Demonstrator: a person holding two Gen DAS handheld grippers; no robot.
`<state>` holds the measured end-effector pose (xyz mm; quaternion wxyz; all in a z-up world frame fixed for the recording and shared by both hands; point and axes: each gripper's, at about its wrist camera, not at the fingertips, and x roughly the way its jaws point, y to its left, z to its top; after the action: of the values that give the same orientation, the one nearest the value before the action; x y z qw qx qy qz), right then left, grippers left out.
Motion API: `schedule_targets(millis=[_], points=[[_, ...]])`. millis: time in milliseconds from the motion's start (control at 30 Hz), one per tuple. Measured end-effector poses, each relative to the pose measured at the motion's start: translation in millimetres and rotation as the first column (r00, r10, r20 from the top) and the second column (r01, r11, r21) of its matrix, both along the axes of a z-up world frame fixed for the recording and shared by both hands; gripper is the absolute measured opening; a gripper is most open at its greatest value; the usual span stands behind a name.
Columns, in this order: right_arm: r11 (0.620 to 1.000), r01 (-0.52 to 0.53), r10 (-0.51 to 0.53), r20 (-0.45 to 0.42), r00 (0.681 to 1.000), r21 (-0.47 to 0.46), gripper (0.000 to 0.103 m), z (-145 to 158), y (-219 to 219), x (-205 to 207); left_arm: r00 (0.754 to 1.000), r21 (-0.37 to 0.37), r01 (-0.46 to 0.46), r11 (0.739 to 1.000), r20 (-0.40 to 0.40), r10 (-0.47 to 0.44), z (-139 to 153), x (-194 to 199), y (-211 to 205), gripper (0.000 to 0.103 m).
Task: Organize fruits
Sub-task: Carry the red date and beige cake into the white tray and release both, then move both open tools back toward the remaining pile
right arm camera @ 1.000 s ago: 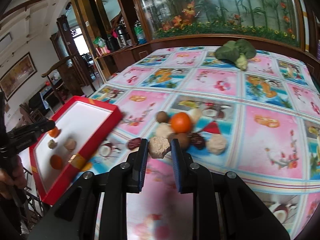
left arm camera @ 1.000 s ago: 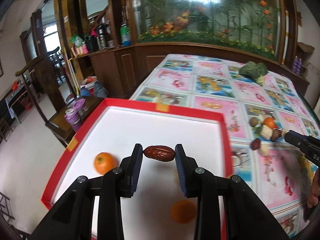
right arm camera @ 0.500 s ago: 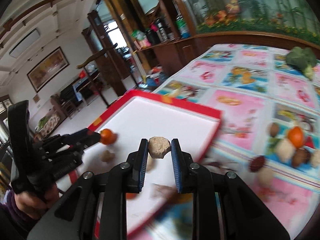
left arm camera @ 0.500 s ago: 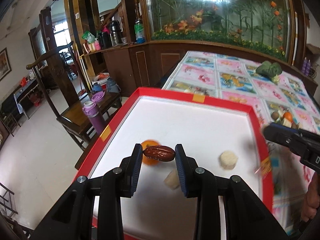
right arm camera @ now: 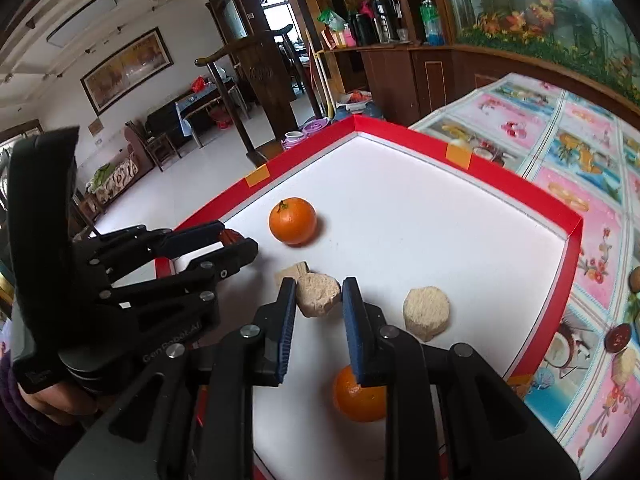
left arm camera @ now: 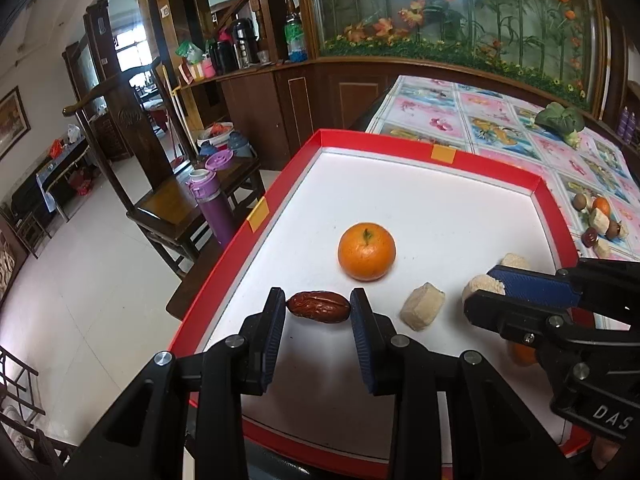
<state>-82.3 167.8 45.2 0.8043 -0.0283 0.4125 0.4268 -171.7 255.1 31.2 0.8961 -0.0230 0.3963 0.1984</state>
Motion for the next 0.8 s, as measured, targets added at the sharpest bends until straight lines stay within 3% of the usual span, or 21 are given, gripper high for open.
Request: schedule_targets(millis=[133, 267, 400, 600, 800], points=[[0.999, -0.005, 0.003, -0.047, 0.999, -0.034, 0.026, -7.5, 1.9, 3.4, 1.0, -0.007, 0.002, 1.0, -0.014, -0.002, -3.0, 1.0, -1.5, 0.033], [1.0, -0.014, 0.013, -0.041, 0.999, -0.021, 0.03, -4.3, 0.7, 1.8, 0.999, -0.019, 0.004, 1.0, -0.036, -0.005, -6.0, 1.3, -2.9, 0.034], [0.999, -0.001, 0.003, -0.038, 0.999, 0.047, 0.038, 6.4, -13.1, 4.2, 1.0, -0.015, 0.003, 1.0, -0.028, -0.003, -1.1, 0.9, -6.1, 0.048], [0.99, 0.09, -0.088, -0.021, 0.996, 0.111, 0.041, 18.2, -52.5, 18.5, 0.999, 0.01, 0.038, 0.999, -0.011, -0.038, 10.8, 4.4, -25.0, 0.051], [0.975, 0.194, -0.193, -0.021, 0.981, 0.106, 0.041, 20.6, -109.3, 32.4, 0.989, 0.019, 0.148, 0.989, 0.008, -0.148, 26.1, 13.4, -64.7, 0.051]])
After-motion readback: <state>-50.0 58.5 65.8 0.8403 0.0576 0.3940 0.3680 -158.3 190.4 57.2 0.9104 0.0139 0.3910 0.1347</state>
